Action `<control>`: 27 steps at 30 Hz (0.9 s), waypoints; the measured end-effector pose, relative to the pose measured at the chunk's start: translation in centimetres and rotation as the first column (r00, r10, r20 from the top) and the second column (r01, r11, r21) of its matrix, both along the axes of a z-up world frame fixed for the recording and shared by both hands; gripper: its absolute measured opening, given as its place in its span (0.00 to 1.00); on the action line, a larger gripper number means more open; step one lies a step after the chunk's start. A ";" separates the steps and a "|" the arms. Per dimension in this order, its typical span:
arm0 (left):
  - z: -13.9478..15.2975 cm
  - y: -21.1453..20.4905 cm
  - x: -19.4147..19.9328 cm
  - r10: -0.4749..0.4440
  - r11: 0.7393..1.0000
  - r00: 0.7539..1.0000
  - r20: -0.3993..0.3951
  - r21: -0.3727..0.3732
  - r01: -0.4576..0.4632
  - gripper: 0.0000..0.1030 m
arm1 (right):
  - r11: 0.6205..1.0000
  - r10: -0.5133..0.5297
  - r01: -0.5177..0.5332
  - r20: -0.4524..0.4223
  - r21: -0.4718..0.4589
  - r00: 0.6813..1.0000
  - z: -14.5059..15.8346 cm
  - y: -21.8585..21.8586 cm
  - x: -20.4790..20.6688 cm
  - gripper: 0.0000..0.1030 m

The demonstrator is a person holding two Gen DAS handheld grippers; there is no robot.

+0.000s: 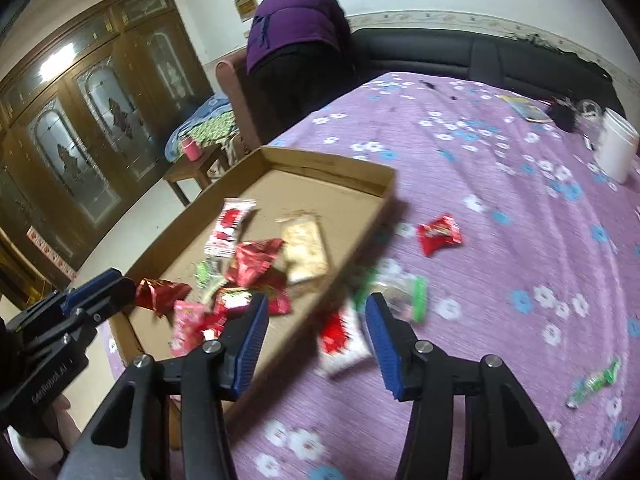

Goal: Organize snacks
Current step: 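Withdraw both grippers from the box toward the red-white packet on the table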

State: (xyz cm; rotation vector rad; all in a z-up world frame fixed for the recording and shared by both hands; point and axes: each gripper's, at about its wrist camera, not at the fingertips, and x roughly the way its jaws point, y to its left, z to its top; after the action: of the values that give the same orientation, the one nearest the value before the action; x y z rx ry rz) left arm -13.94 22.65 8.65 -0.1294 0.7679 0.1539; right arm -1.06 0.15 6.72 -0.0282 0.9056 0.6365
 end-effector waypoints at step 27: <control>-1.5 -1.2 0.9 -0.033 0.996 0.998 -0.052 -0.083 0.028 0.22 | 0.997 0.023 -0.026 -0.047 -0.070 0.999 -4.0 -0.7 1.4 0.52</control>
State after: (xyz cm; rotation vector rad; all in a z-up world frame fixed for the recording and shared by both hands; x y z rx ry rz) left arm -13.07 21.40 7.14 -0.1919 0.8298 0.0970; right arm 0.33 -0.57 2.73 -0.0886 0.9739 0.6295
